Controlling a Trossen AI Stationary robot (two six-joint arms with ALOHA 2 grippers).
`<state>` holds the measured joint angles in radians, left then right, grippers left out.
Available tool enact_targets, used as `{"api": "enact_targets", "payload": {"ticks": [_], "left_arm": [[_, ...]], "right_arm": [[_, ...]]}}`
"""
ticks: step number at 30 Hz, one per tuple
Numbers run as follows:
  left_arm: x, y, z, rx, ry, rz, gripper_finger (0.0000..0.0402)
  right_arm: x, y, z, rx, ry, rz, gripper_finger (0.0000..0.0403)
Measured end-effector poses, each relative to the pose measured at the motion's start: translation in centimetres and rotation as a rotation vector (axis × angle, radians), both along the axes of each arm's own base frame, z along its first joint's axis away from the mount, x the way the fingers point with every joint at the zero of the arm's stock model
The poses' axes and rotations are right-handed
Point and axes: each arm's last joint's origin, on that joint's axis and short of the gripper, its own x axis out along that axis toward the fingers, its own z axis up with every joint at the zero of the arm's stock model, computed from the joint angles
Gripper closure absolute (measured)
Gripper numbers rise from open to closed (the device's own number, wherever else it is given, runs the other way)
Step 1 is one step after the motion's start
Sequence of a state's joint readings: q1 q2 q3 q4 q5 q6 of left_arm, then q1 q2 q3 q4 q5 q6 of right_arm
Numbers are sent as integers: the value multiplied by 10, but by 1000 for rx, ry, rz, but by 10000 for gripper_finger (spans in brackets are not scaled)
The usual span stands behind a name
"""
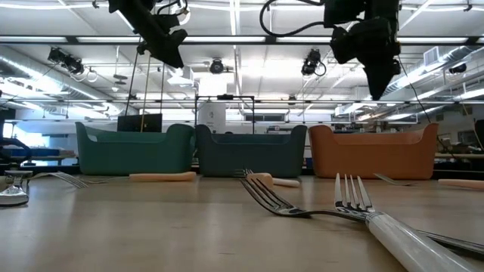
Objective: Sort silverware by color (type)
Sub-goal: Put the right orange fork in the blue bin
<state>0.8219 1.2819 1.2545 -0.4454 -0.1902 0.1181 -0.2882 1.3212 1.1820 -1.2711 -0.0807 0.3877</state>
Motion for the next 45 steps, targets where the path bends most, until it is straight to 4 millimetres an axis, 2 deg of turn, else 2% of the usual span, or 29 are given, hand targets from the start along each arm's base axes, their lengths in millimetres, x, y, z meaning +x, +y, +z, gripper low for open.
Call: {"api": "enact_targets", "payload": {"ticks": [6,9,18,23,29,34,45], "left_arm": [[0,0,0,1,-1,0,292],[0,0,0,-2,2,0,292],[-1,-1,-1,-8,20,-5,292],[-1,-1,-1,-8,20,-5,292],[-1,-1,-1,-8,19,-5,292],[-1,-1,-1,-8,19,-5,292],[-1,-1,-1,-9,18,-4,292]], "right_arm": [[7,8,-7,41,-53,31,280],[9,15,-22,69,-59,55,280],[-6,37,-67,124,118,-22,280],[-11,48,-88,124,145,-28,280],[-13,49,-109,68,102,-61,280],[-20,50,-129,85,95,-97,280],[-30,48,-146,32,109,-88,280]]}}
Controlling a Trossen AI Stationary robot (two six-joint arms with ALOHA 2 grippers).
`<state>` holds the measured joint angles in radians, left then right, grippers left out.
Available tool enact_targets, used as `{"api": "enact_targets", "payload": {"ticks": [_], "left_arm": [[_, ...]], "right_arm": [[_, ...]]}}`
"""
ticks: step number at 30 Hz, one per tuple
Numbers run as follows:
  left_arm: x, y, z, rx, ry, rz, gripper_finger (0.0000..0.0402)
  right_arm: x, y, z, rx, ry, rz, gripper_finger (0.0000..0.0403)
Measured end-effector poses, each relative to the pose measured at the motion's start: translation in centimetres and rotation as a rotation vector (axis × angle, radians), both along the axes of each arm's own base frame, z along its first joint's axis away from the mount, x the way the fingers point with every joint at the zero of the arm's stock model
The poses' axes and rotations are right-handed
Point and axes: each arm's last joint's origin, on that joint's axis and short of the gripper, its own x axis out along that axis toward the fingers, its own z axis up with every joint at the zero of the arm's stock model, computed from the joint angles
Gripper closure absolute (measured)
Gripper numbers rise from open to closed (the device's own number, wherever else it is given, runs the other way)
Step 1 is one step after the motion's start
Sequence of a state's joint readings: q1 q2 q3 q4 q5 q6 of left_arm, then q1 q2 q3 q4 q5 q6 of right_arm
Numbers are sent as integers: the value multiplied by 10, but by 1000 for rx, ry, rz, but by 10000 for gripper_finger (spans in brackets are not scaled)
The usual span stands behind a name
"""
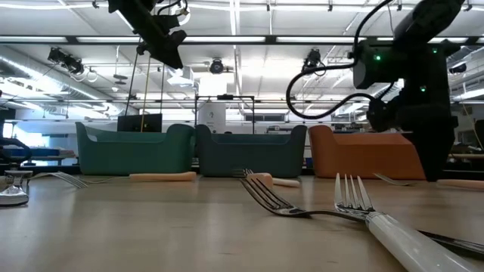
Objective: Sort silverware by color (type)
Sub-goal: Put the right orange fork in the blue bin
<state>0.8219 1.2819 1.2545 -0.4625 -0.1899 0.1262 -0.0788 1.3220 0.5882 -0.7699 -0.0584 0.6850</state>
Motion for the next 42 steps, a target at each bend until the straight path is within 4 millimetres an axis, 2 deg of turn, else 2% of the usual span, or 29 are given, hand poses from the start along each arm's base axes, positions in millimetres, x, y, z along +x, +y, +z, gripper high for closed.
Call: {"api": "enact_targets", "payload": {"ticks": [5,12,22,36,42], "left_arm": [[0,0,0,-1,-1,1,292],[0,0,0,-2,-3,2,292],[0,0,0,-2,-4,2,292],[0,0,0,-2,-2,1,292],[0,0,0,-2,-1,1,292]], "right_arm": [[2,0,0,7,-23,8,280],[1,-5,0,45,-10,-90,281],[7,-4,5,72,-58,-75,281],[6,-2,-9,-8,2,-64,281],[10,-3,-11,32,-36,-89,282]]}}
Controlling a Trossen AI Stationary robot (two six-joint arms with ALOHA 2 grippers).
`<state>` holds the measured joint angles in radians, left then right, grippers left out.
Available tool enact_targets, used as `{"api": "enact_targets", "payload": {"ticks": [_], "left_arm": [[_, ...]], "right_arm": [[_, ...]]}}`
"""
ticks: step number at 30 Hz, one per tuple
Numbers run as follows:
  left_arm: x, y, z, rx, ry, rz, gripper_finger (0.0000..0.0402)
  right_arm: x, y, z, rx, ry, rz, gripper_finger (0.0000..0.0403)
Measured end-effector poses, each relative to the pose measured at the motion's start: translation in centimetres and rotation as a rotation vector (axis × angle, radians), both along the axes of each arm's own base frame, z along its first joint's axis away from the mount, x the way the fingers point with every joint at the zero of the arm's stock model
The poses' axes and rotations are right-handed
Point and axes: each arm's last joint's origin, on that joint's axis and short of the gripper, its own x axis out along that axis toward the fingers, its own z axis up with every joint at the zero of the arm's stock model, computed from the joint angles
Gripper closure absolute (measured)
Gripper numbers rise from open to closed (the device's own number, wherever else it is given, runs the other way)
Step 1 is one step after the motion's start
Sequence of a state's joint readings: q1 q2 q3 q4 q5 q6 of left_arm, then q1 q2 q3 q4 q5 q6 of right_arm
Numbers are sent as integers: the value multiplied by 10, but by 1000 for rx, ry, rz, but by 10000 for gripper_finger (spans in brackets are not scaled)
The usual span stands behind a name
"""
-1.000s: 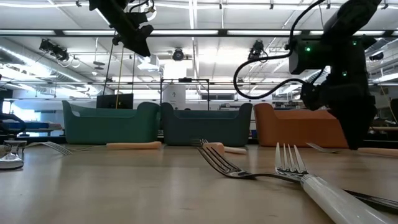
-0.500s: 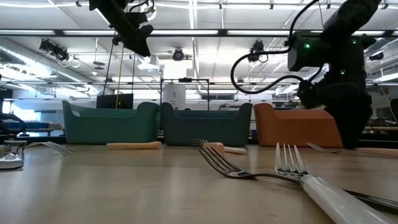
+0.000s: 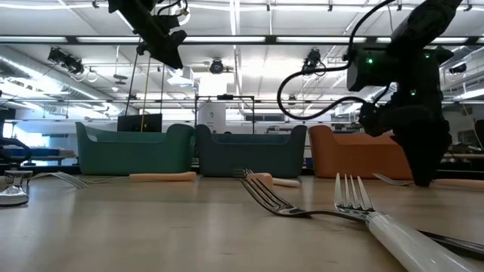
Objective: Sort silverware by color (type)
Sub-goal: Put the right orange fork in the blue bin
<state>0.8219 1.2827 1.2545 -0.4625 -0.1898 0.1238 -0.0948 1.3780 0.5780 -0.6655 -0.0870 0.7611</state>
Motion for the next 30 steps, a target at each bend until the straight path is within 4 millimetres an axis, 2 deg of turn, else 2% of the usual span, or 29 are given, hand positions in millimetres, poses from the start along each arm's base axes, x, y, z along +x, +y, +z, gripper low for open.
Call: {"api": "enact_targets", "payload": {"ticks": [8,11,15,19,23,30], "left_arm": [[0,0,0,0,-1,0,292],[0,0,0,0,-1,1,292],[0,0,0,-1,-1,1,292],[0,0,0,-1,-1,1,292],[0,0,0,-1,-1,1,292],[0,0,0,-3,-7,3,292]], "right_arm": [[0,0,-3,-15,37,-17,287],[-1,0,-4,-13,48,-29,313],[-2,0,-4,-6,55,-26,380],[0,0,-1,7,60,-7,381],[6,0,9,55,50,29,389],[39,-13,59,51,-176,85,389]]}}
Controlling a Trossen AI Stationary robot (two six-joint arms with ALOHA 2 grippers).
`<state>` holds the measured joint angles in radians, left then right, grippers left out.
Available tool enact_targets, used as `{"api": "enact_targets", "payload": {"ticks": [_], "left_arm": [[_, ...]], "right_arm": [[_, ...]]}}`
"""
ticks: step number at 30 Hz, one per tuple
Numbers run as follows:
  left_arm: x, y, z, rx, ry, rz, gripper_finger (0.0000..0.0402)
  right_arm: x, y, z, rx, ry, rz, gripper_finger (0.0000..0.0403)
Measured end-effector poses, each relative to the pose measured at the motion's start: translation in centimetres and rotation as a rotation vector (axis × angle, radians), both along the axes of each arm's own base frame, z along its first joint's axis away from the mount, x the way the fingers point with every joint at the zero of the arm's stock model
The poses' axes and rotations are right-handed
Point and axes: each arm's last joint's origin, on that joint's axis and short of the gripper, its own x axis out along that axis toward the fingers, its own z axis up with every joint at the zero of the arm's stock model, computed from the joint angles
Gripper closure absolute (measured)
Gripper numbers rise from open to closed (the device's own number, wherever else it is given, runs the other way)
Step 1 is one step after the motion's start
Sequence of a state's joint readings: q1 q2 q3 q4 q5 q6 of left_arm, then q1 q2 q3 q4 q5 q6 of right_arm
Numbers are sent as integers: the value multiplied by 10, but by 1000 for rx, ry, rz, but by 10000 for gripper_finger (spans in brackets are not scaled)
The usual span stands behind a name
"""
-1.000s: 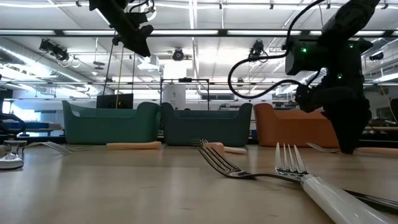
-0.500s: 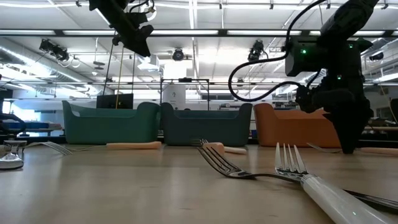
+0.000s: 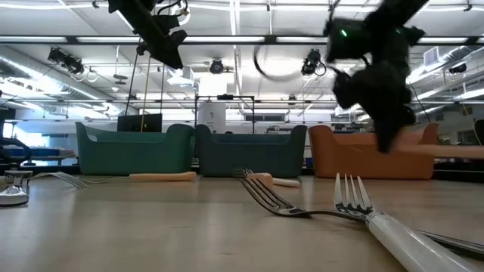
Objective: Sort silverware by color (type)
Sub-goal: Put the right orange fork in the blue bin
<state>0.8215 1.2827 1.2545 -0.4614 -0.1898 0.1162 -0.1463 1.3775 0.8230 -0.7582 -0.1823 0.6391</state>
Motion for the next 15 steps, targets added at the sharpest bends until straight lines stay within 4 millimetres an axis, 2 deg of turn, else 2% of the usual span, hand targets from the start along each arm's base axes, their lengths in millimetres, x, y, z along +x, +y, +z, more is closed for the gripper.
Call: {"api": "enact_targets", "payload": {"ticks": [4,7,15], "left_arm": [[0,0,0,0,0,-1,292],[0,0,0,0,-1,-1,292],[0,0,0,-2,-4,0,292]], "right_arm": [[17,-22,36,-161,-140,59,389],[27,-48,64,-336,-259,59,389],[32,-134,113,-684,-686,-180,389]]}}
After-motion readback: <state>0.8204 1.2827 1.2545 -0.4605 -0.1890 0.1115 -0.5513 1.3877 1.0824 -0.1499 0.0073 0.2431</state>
